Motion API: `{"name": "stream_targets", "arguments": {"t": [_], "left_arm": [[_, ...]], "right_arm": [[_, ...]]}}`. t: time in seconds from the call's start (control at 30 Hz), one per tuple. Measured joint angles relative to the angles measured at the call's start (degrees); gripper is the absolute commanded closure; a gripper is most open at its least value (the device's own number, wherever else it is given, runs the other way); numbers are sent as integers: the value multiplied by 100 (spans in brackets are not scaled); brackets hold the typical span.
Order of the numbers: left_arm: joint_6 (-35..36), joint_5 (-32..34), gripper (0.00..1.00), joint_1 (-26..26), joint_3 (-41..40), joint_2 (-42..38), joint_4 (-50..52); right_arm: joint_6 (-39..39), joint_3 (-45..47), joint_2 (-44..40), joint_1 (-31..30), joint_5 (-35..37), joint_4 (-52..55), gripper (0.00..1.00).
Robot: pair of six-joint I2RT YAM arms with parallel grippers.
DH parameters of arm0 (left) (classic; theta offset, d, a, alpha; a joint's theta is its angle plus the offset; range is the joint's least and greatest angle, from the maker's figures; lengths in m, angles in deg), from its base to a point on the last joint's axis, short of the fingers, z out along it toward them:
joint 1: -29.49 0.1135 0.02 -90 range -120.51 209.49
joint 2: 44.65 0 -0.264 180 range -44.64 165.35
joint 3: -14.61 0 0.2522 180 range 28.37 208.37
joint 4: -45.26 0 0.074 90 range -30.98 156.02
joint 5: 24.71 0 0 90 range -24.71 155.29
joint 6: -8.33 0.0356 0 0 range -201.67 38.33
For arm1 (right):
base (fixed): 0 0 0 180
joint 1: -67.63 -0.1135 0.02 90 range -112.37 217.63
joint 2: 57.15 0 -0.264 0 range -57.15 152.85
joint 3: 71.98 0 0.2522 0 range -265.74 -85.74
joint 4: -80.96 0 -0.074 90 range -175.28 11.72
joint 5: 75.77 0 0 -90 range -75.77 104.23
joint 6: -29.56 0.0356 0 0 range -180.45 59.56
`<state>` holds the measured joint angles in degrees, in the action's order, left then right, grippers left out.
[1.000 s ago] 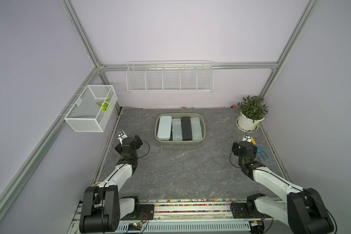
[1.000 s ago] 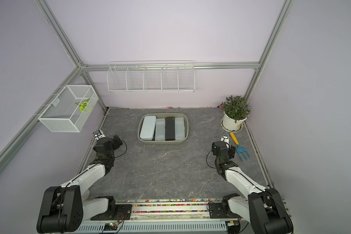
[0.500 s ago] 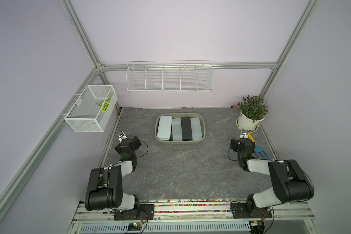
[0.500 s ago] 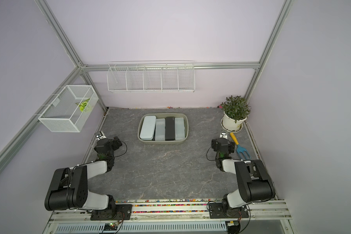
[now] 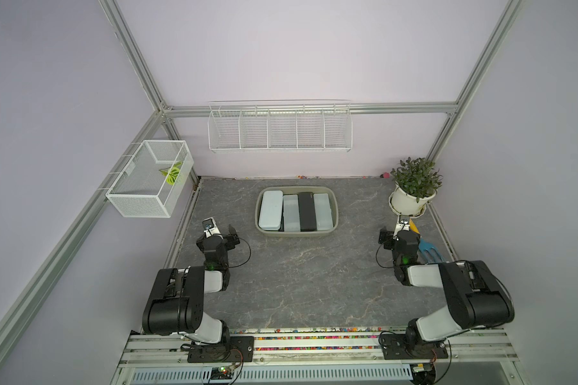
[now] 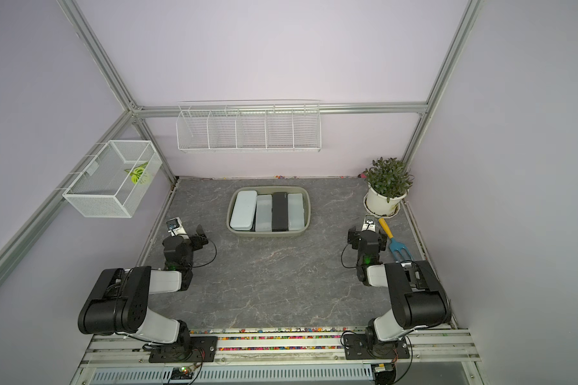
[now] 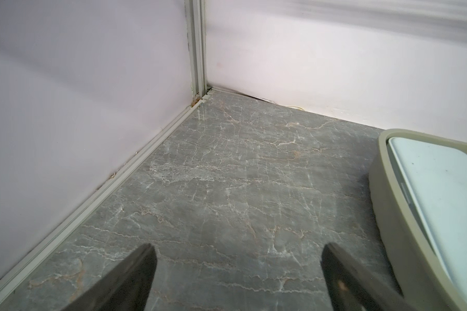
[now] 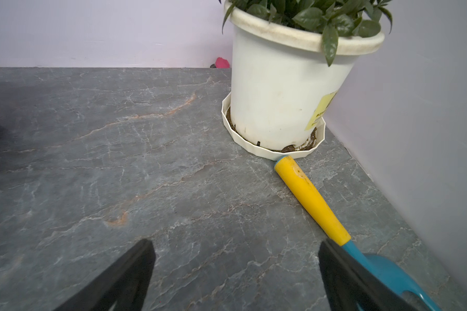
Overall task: Put the pencil case into the storage box
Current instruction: Reset both arms
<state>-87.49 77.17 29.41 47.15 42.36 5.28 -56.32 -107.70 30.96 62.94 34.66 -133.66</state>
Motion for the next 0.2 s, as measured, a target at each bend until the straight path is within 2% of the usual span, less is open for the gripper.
{"name": "stream_targets", "arguments": {"t": [0.2], "left_arm": [[46,-4,0,-11,2,0,7]], "right_arm": [[7,-33,0,-22,9,76,1]]}}
